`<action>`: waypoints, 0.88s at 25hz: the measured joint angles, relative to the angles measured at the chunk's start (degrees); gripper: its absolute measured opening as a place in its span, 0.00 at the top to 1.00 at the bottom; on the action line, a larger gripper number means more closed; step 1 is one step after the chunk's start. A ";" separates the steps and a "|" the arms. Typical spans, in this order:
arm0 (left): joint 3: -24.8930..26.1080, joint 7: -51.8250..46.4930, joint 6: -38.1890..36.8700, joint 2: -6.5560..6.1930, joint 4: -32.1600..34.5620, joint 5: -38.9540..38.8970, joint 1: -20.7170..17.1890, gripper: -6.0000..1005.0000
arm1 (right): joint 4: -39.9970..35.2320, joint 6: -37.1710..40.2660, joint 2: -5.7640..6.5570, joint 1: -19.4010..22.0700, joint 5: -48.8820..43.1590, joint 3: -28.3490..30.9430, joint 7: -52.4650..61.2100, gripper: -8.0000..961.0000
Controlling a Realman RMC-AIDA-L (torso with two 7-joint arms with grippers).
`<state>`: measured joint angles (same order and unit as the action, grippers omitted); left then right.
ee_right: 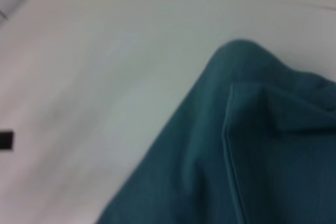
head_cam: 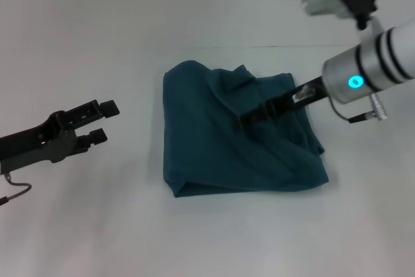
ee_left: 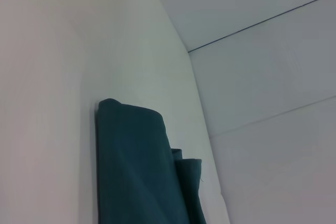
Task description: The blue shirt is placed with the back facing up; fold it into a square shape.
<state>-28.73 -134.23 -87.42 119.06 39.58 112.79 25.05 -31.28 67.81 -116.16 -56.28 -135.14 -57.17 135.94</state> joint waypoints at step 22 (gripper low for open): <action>-0.24 0.02 1.11 0.65 -0.48 -0.30 0.34 0.06 | -2.59 -9.34 -3.27 0.24 -3.96 -7.65 5.73 0.24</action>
<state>-28.96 -134.21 -86.31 119.71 39.11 112.49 25.39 -33.87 58.46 -119.43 -56.05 -139.10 -64.82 141.67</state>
